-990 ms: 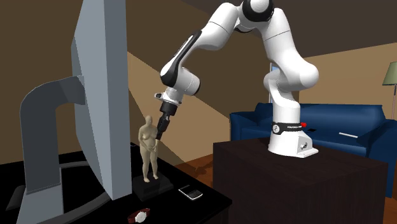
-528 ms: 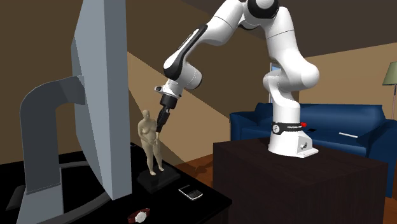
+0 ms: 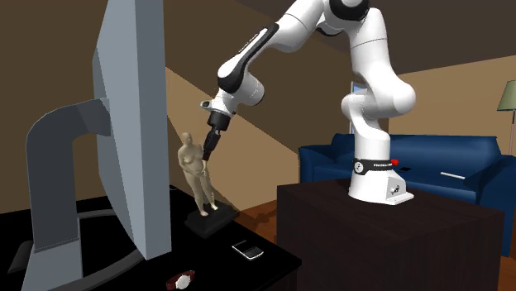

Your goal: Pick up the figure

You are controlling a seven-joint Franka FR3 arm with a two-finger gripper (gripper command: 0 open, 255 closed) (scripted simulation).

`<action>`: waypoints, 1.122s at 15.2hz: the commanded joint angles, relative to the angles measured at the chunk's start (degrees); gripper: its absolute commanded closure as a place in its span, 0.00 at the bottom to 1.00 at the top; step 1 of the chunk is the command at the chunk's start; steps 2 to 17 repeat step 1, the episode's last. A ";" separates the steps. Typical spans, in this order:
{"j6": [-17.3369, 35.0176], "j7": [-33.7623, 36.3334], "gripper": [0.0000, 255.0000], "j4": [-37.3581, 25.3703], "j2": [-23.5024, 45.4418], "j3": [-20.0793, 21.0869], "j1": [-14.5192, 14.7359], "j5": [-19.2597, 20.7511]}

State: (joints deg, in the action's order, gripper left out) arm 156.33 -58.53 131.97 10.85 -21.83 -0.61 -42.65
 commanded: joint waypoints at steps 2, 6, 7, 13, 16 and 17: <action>-0.25 0.66 1.00 0.00 -0.47 -0.28 0.16 0.79; -0.25 0.66 1.00 0.00 -0.47 -0.28 0.16 0.79; -0.25 0.66 1.00 0.00 -0.47 -0.28 0.16 0.79; -0.25 0.66 1.00 0.00 -0.47 -0.28 0.16 0.79; -0.25 0.66 1.00 0.00 -0.47 -0.28 0.16 0.79; -0.25 0.66 1.00 0.00 -0.47 -0.28 0.16 0.79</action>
